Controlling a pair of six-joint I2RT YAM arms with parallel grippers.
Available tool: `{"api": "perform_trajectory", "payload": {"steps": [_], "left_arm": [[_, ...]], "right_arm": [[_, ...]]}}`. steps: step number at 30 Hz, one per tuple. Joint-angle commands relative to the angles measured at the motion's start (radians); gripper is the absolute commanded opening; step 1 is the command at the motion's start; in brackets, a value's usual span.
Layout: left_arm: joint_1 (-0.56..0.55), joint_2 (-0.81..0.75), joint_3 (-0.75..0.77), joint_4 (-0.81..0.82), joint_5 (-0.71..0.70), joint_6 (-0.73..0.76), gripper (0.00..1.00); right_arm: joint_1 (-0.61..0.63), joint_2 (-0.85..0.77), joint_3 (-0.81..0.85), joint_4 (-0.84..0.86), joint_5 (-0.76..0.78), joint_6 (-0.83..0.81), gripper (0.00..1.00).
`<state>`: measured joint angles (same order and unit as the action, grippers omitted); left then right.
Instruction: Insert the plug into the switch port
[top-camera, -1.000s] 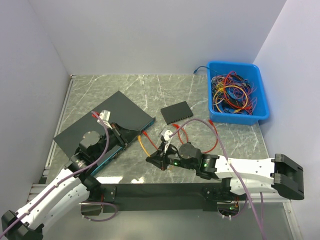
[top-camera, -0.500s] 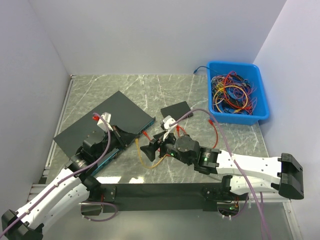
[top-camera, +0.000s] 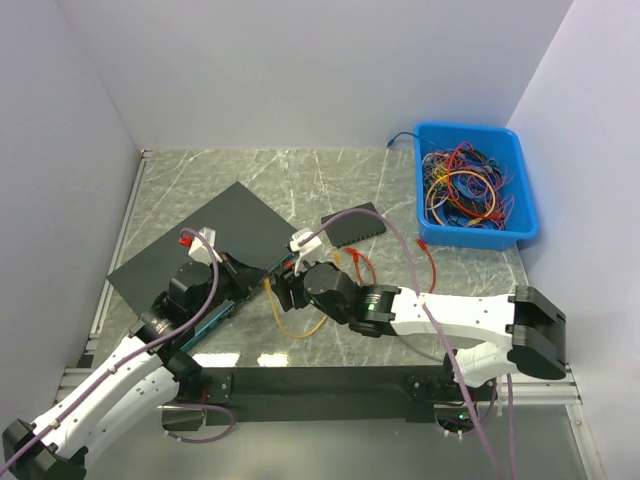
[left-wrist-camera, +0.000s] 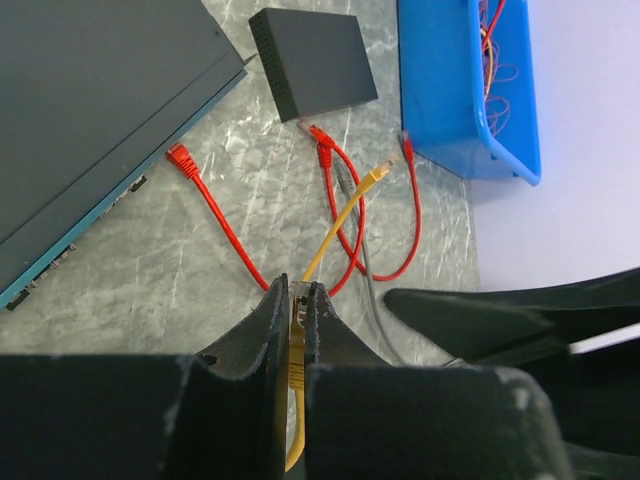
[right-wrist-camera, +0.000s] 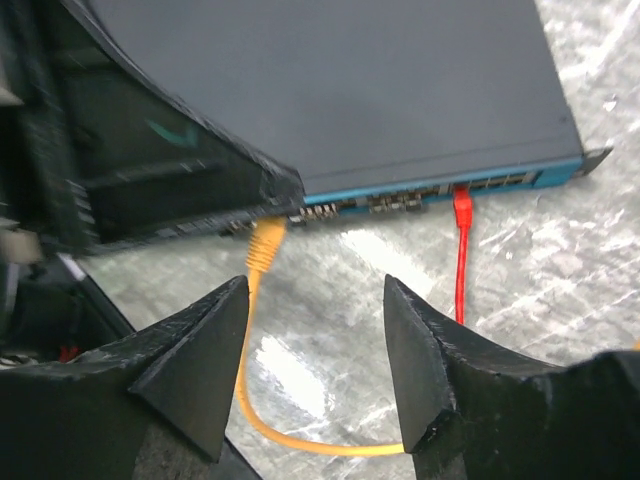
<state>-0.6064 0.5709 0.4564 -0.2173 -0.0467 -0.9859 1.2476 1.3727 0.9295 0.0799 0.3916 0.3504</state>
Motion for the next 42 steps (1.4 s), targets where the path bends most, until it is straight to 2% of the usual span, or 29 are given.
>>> {"api": "perform_trajectory", "payload": {"steps": [1,13,21,29,31,36,42], "left_arm": [[-0.001,-0.013,0.054,-0.002,-0.039,-0.013,0.00],[-0.001,-0.025,0.038,-0.008,-0.048,-0.025,0.01],[-0.001,-0.036,0.038,-0.028,-0.053,-0.023,0.01],[-0.001,-0.049,0.028,-0.033,-0.056,-0.025,0.01],[-0.001,-0.051,0.028,-0.031,-0.056,-0.025,0.00],[0.000,-0.046,0.027,-0.027,-0.053,-0.023,0.01],[-0.001,-0.051,0.025,-0.028,-0.051,-0.027,0.01]], "right_arm": [[0.006,0.020,0.048,0.015,-0.008,0.027,0.62],[0.007,0.095,0.086,0.066,-0.094,0.068,0.59],[0.004,0.152,0.118,0.067,-0.086,0.082,0.50],[-0.005,0.154,0.137,0.070,-0.068,0.101,0.49],[-0.010,0.164,0.141,0.066,-0.071,0.104,0.45],[-0.016,0.177,0.147,0.070,-0.079,0.120,0.41],[-0.028,0.186,0.147,0.072,-0.085,0.133,0.29]]}}
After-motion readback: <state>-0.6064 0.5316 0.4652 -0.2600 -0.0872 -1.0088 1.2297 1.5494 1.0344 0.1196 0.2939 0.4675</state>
